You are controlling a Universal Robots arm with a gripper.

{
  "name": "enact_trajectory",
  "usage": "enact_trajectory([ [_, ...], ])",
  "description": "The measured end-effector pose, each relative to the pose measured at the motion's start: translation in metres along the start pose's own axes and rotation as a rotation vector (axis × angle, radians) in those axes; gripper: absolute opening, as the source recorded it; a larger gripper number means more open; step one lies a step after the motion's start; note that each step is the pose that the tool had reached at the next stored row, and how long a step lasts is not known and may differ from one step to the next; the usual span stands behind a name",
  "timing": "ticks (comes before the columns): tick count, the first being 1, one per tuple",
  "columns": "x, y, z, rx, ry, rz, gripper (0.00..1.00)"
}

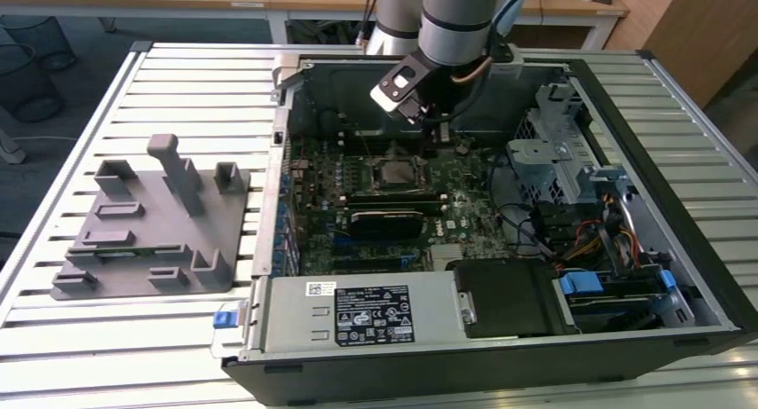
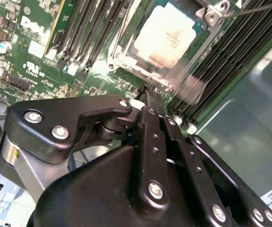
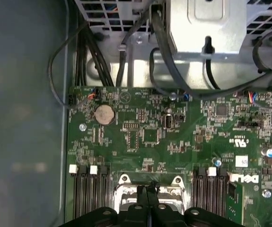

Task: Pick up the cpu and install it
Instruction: 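Close the cpu cover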

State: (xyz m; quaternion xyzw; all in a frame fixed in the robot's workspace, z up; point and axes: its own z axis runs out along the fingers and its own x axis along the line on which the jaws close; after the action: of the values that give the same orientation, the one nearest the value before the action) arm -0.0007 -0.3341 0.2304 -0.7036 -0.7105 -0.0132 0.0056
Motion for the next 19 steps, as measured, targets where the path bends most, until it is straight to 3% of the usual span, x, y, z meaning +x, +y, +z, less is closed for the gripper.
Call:
enact_trajectory([
  [19, 0.0008, -0.0327, 0.0102, 0.0001, 0.0, -0.002, 0.11],
])
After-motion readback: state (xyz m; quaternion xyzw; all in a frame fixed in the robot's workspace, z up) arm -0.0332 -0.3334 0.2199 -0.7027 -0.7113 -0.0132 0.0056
